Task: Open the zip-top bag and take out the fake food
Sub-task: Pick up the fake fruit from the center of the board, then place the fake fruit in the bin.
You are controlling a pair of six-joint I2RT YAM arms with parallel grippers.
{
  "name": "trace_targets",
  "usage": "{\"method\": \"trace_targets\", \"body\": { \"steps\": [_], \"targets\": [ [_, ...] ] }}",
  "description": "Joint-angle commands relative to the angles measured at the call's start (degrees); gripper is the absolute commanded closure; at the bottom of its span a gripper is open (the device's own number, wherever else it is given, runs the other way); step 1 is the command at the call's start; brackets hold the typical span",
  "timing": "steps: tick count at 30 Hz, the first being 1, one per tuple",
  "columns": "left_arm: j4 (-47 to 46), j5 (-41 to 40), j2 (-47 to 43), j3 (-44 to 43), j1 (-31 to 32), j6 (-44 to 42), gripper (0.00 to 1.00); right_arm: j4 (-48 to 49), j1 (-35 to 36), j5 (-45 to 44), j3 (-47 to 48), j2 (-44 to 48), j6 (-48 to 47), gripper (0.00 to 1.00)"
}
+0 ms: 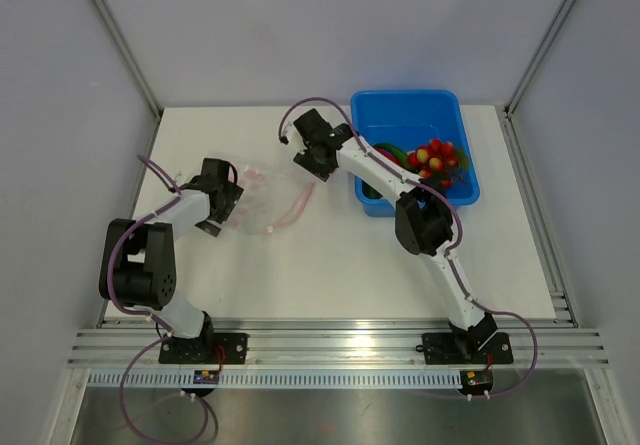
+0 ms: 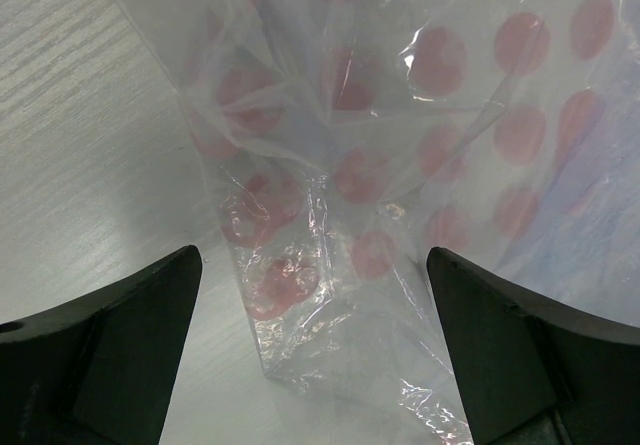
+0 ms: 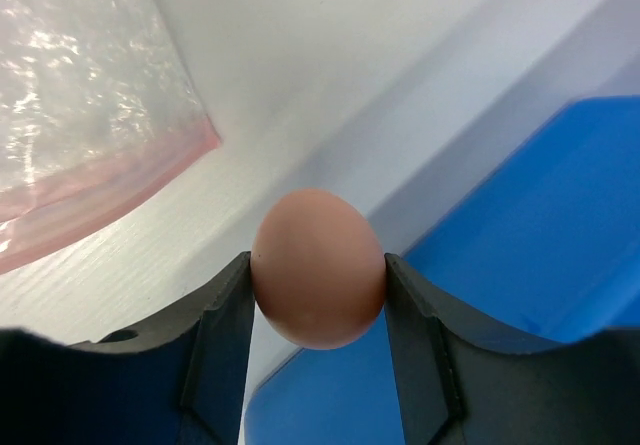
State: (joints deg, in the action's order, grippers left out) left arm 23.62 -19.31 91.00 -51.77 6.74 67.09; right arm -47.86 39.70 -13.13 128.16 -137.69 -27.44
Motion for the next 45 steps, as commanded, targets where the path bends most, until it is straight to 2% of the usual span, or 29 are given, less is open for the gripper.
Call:
{"method": "trace_targets", "body": {
  "steps": [1,6,12,14,18,23,32,45],
  "targets": [
    [-0.1,-0.6,-1.0,-2.0,0.1,0.0,0.01,2.6,0.2,3.2,0.7,8.5,4.1,0.52],
    [0.2,-1.3,-3.4,-1.5,0.7,0.3,0.01,5.1,0.2,-0.8,-0.6,13.0,10.4,0.53],
    [1.1,-2.2,-5.9,-1.5,2.2,0.6,0.01,10.4,-0.3,-8.1,-7.7,21.1,18.4,0.52],
    [1.3,-2.5,-7.0,-1.5,2.7,0.6,0.01,9.5,-1.4,-9.5,-8.1,22.8,21.5,0.52],
    [2.0,-3.5,-8.4,-1.8,4.4,0.8,0.01,7.9,-4.8,-7.6,-9.8,25.1,26.0,0.52],
    [3.0,-4.6,-10.7,-2.5,6.7,0.8,0.01,11.5,-9.8,-3.9,-18.4,29.1,30.9,0.52],
    [6.0,-10.9,-13.0,-5.3,15.8,2.2,0.01,16.5,-13.5,-2.3,-28.1,27.1,33.1,0.53],
    [6.2,-11.9,-14.4,-6.4,18.5,1.5,0.01,17.2,-14.4,-4.7,-30.7,22.0,34.8,0.5]
  ]
}}
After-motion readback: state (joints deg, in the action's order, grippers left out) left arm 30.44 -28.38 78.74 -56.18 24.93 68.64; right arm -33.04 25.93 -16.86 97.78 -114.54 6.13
